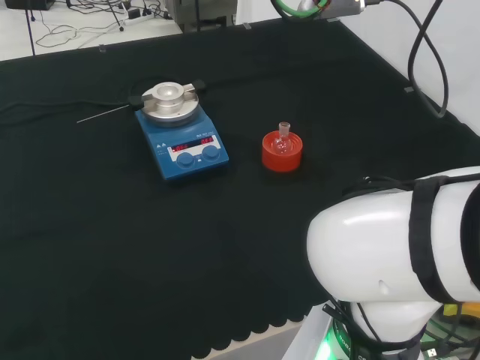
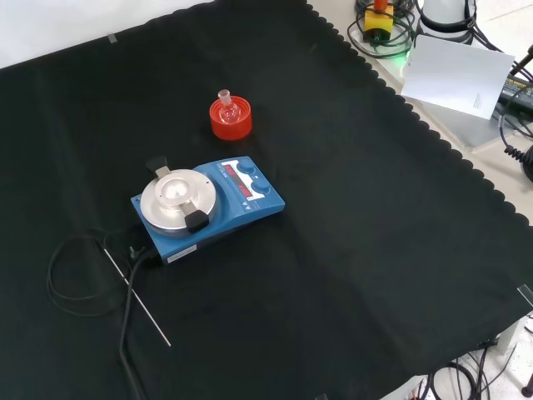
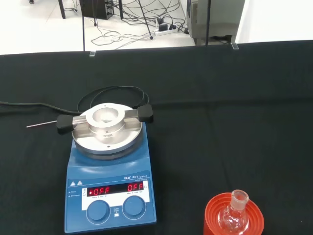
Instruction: Pick up the round-bottom flask.
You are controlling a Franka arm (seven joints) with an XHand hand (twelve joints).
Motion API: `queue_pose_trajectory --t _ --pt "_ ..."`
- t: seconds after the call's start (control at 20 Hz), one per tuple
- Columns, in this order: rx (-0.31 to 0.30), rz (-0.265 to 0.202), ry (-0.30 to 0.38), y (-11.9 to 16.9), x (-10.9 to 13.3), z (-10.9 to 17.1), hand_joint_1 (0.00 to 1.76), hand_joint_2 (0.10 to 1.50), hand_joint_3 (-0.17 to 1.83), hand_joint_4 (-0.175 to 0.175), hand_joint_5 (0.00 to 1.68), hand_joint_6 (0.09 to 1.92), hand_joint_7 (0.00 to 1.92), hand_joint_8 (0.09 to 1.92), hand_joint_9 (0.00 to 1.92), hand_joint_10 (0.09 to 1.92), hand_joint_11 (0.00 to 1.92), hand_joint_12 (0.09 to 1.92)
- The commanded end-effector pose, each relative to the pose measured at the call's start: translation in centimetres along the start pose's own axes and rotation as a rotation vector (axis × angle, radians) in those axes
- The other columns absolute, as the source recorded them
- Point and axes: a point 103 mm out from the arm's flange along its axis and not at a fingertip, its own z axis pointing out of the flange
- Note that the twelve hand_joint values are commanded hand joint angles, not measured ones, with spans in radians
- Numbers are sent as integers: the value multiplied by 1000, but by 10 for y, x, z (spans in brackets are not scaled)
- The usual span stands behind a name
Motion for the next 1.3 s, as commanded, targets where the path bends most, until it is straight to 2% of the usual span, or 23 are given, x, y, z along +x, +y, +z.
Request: queue_pose_trajectory --t 0.05,0.15,0.25,0.65,0.9,1.3 --pt "-4 1 -12 1 1 0 438 1080 612 -21 269 563 346 793 483 839 242 1382" --pt "-1 0 -20 2 5 1 240 1204 435 -13 294 435 131 650 275 739 57 1411" --pt "1 0 -20 3 9 2 193 1247 366 -11 309 385 83 610 227 712 14 1418" --pt "26 23 -9 11 5 19 184 1264 331 -11 319 361 72 597 216 704 3 1420" --pt "25 62 14 16 -10 41 187 1266 324 -11 323 355 72 596 217 704 6 1421" --pt "74 110 54 40 -32 76 213 1262 308 -15 343 351 80 598 228 706 14 1422"
